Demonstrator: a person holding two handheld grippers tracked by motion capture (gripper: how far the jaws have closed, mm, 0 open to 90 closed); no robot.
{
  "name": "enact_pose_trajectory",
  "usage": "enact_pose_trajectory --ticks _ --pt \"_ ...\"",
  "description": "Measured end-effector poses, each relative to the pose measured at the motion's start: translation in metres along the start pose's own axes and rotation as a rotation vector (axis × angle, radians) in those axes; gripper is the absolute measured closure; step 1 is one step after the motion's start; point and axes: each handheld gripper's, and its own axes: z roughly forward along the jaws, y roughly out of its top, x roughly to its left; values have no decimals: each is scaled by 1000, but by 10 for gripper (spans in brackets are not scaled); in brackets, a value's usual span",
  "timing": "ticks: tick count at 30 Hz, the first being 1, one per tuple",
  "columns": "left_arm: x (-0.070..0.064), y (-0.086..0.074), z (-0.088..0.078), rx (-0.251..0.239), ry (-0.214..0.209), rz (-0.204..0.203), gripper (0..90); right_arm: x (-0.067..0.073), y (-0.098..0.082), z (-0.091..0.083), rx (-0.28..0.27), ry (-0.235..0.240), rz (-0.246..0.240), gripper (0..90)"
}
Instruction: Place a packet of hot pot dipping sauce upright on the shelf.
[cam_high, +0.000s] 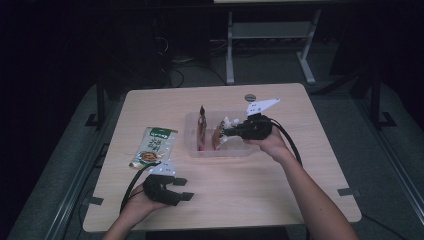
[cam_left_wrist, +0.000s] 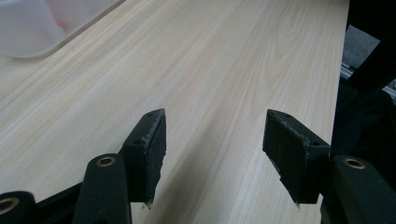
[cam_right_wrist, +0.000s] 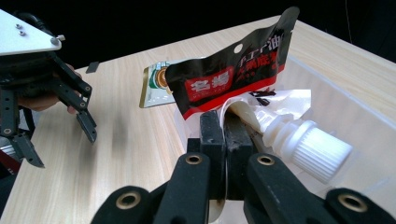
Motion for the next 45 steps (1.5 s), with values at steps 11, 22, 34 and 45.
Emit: enact_pose_trajectory --ticks 11,22,34,45 --pt "2 -1 -1 4 8 5 385 1 -1 8 14 -11 14 844" --pt "2 0 -2 7 9 7 381 -1 -2 5 14 -48 55 549" --pt "9 6 -4 -1 26 10 373 20 -18 -10 85 -118 63 349" --pt "15 9 -9 16 94 -16 378 58 -39 -18 154 -162 30 286"
